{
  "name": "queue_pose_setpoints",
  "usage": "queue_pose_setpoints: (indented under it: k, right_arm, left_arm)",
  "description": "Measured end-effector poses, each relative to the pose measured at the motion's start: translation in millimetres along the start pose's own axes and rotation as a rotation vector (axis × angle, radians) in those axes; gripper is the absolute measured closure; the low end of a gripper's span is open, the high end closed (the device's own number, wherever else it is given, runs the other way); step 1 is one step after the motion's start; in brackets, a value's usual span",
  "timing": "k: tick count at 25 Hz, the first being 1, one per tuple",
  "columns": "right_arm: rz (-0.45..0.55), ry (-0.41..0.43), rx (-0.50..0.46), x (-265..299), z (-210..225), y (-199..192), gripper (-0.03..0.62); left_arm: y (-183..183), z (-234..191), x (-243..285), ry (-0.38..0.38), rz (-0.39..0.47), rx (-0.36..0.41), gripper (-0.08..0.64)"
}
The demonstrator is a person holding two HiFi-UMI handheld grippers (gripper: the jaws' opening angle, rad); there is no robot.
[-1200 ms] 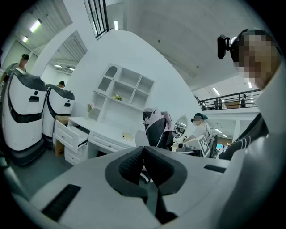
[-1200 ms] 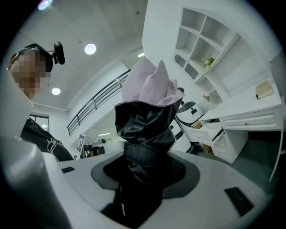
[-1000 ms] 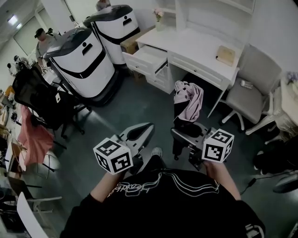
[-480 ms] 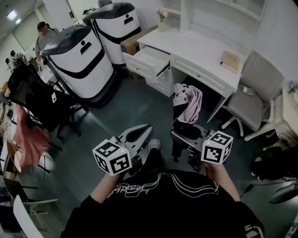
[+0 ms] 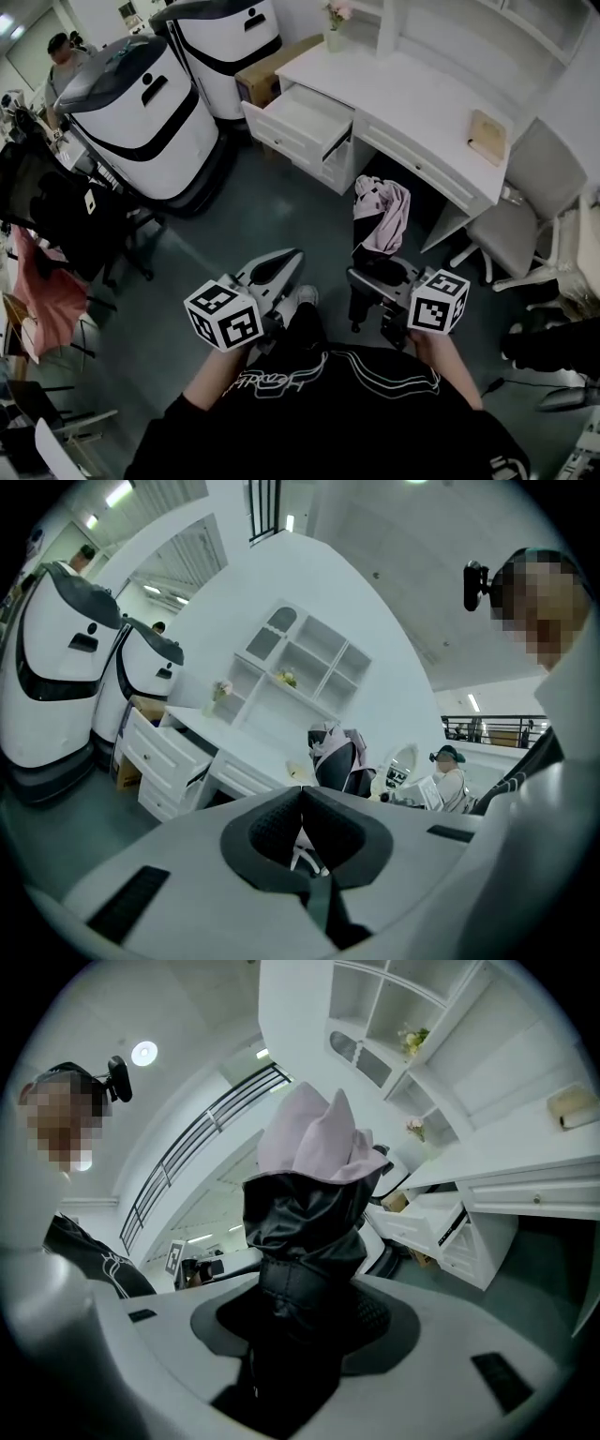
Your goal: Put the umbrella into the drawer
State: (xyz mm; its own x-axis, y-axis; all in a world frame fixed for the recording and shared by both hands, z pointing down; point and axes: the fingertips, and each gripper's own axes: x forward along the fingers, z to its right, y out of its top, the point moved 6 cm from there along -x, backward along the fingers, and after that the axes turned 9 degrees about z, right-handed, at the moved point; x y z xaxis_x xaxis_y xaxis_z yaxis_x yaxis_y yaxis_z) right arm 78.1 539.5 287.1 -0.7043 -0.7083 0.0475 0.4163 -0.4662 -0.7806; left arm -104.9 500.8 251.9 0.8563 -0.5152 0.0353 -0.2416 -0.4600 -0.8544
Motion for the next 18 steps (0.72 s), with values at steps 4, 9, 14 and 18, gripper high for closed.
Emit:
queue_pose_setpoints:
  k: [4,9,14,18]
  right_arm:
    - [-0.019,-0.032,0.029,59,46,31,0.368]
    - [-0.041,-0.09,0.054,123,103,86,0.368]
    - [-0.009,-0.113,0.042,180,150,133,0.368]
    - [-0.013,-0.122,0.021,214,190,159,0.368]
  left_arm:
    - [33,-70,43,-0.013,-0.028,-0.022,0.54]
    - [76,-147,101,-0.071,-0.021,-0.098,0.54]
    - [108,-208,148,-0.073,-0.069,-0.081,0.54]
    - [118,-245,180,-0.055,-0.091,-0.09,0.54]
